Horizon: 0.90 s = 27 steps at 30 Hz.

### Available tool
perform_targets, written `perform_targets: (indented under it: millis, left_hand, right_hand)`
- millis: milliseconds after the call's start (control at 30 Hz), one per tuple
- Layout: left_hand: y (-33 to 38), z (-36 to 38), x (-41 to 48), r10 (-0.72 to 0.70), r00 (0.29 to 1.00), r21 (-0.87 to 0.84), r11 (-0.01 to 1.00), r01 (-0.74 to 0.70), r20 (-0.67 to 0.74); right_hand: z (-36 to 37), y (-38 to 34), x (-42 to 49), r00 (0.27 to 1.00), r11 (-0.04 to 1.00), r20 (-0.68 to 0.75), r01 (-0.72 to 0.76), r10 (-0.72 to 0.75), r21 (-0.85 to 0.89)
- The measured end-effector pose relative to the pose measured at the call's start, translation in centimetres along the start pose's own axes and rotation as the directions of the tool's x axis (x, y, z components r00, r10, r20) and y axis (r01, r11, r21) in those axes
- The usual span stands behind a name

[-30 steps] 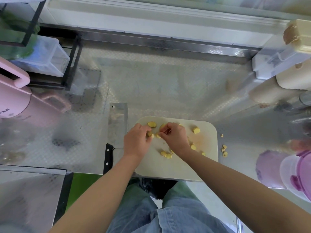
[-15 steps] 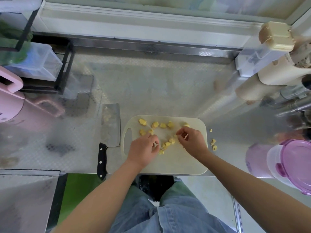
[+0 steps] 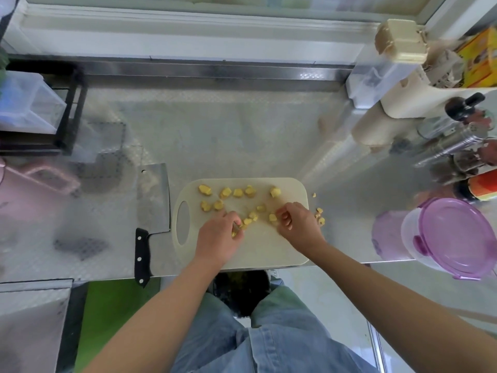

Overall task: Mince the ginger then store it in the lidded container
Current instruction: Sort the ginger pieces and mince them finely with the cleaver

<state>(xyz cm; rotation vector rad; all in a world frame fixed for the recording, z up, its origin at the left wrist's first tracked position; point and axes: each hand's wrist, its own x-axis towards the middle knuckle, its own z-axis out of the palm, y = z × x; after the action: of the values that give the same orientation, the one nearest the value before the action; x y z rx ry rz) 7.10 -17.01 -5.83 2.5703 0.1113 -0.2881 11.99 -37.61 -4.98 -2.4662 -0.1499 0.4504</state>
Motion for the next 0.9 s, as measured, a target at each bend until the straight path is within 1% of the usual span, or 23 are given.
perform_targets:
  millis: [100, 267, 400, 467, 500, 567, 667, 767, 900]
  left_hand:
    - [-0.1, -0.2, -0.2, 0.003, 1.0, 0.001, 1.0, -0.003, -0.005]
    - [0.2, -0.5, -0.4, -0.006, 1.0, 0.024, 1.0, 0.006, -0.01]
    - [0.6, -0.6, -0.3, -0.005, 1.0, 0.032, 0.999, 0.006, -0.003]
    - [0.7, -0.6, -0.3, -0.01, 1.0, 0.026, 1.0, 0.01, 0.002]
    - [0.8, -0.7, -0.3, -0.013, 1.0, 0.025, 1.0, 0.012, 0.006]
    - [0.8, -0.7, -0.3, -0.015, 1.0, 0.031, 0.999, 0.014, 0.013]
    - [0.8, -0.8, -0.1, -0.022, 1.0, 0.034, 0.999, 0.022, 0.016]
    - [0.8, -0.7, 0.1, -0.034, 0.999, 0.037, 0.999, 0.033, 0.007]
    - [0.7, -0.6, 0.4, -0.026, 1.0, 0.036, 0.999, 0.026, -0.017]
  right_hand:
    - [-0.5, 0.4, 0.0, 1.0, 1.0, -0.007, -0.009, 0.009, -0.013]
    - [-0.9, 0.7, -0.1, 0.984, 0.982, 0.154, -0.063, 0.092, -0.18]
    - [-1.1, 0.2, -0.1, 0.972, 0.971, 0.222, -0.017, 0.072, -0.24]
    - [-1.3, -0.1, 0.0, 0.962, 0.981, 0.272, 0.02, 0.034, -0.194]
    - [-1.4, -0.3, 0.2, 0.961, 0.99, 0.277, 0.029, 0.011, -0.139]
    - [-1.7, -0.8, 1.0, 0.974, 0.999, 0.226, 0.033, -0.023, -0.038]
    - [-1.5, -1.5, 2.4, 0.985, 1.0, 0.167, 0.031, -0.031, 0.008]
    - [-0.9, -1.6, 3.0, 0.984, 0.998, 0.175, 0.046, -0.037, -0.051]
    - [-0.3, -1.3, 2.7, 0.991, 0.991, 0.128, 0.039, -0.023, -0.124]
